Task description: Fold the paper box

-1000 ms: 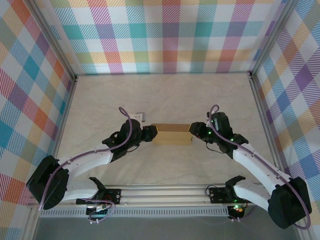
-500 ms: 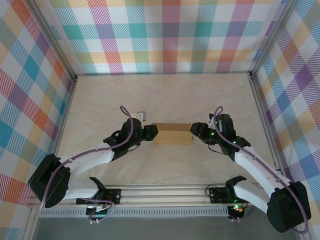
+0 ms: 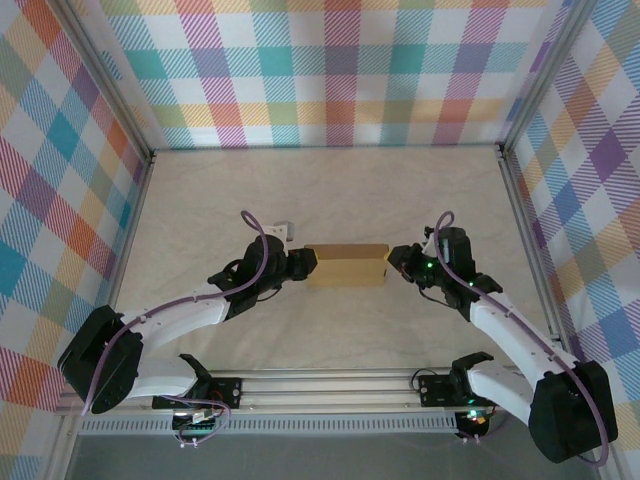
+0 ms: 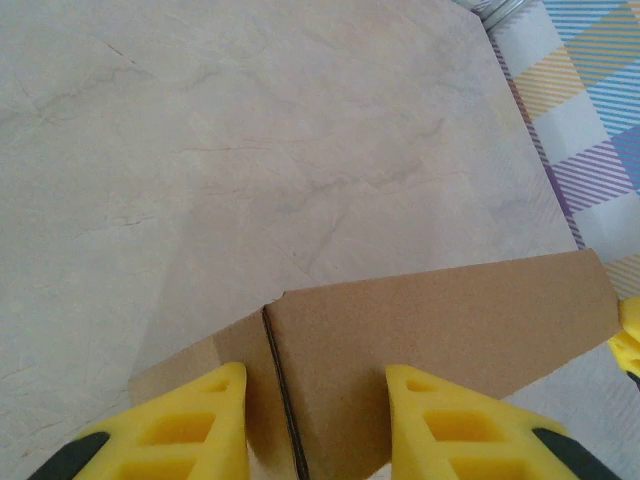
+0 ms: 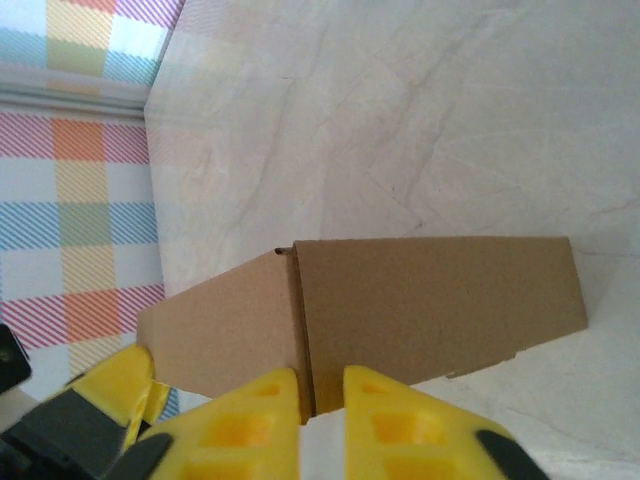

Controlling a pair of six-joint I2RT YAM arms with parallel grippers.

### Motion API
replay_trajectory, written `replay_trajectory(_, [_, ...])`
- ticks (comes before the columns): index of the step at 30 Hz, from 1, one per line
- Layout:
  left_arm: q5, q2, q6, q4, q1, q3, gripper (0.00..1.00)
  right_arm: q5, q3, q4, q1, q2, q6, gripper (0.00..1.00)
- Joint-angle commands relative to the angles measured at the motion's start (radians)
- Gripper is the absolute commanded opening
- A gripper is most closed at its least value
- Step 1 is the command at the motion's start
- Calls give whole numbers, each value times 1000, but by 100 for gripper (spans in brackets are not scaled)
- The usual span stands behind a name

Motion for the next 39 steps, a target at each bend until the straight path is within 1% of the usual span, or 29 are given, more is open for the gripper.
replay_trajectory(1, [10, 56, 35, -273, -1, -68, 31, -21, -25, 18, 4, 12, 29, 7])
replay_trajectory(3, [12, 58, 35, -273, 0, -67, 31, -18, -23, 4, 5, 7, 22, 3])
replay_trajectory(4, [11, 59, 36, -272, -1, -65, 31, -16, -20, 0, 4, 3, 19, 3])
replay_trajectory(5, [13, 61, 36, -272, 0, -65, 31, -17, -16, -1, 5, 0, 18, 6])
replay_trajectory(6, [13, 60, 37, -272, -1, -65, 31, -21, -12, 4, 5, -4, 16, 10])
replay_trajectory(8, [13, 60, 37, -271, 0, -64, 31, -28, 1, 19, 5, -10, 20, 31])
replay_trajectory(10, [13, 64, 36, -269, -1, -64, 31, -19, 10, 29, 4, -16, 24, 40])
replay_trajectory(12, [16, 66, 37, -266, -1, -64, 31, 1, 21, 34, -1, -19, 24, 43])
replay_trajectory(15, [19, 70, 35, -263, 0, -64, 31, 23, 31, 34, -5, -9, 25, 44])
replay_trajectory(16, [19, 70, 36, -263, -1, -62, 31, 24, 33, 29, -7, -1, 24, 41])
replay_trajectory(19, [19, 67, 37, -264, 0, -60, 31, 24, 25, 26, -8, 25, 22, 27])
replay_trajectory(20, [19, 69, 38, -264, -1, -60, 31, 24, 22, 21, -8, 34, 22, 21])
replay_trajectory(21, [20, 67, 39, -266, 0, -59, 31, 25, 25, 8, -10, 42, 16, 18])
replay_trajectory(22, [21, 68, 40, -267, 0, -55, 31, 25, 30, -5, -9, 43, 3, 18])
replay_trajectory(24, [25, 67, 39, -269, -1, -49, 31, 28, 48, -32, -9, 31, -25, 24])
replay_trajectory(26, [41, 65, 35, -273, 0, -41, 31, 46, 83, -85, -8, 15, -88, 37])
replay_trajectory(27, [52, 64, 31, -272, 0, -36, 32, 55, 99, -109, -7, 14, -121, 42])
replay_trajectory(29, [82, 62, 32, -274, 1, -16, 38, 56, 120, -139, -7, 31, -185, 53])
replay_trajectory(30, [91, 62, 32, -279, 1, -6, 39, 53, 126, -143, -7, 47, -199, 55])
replay_trajectory(31, [98, 61, 33, -286, 1, 8, 40, 49, 132, -145, -7, 68, -206, 56])
replay_trajectory(36, [112, 54, 55, -320, 1, 43, 44, 28, 128, -109, -5, 149, -208, 51])
replay_trajectory(39, [118, 47, 63, -335, 1, 61, 48, 45, 106, -104, -4, 153, -208, 49])
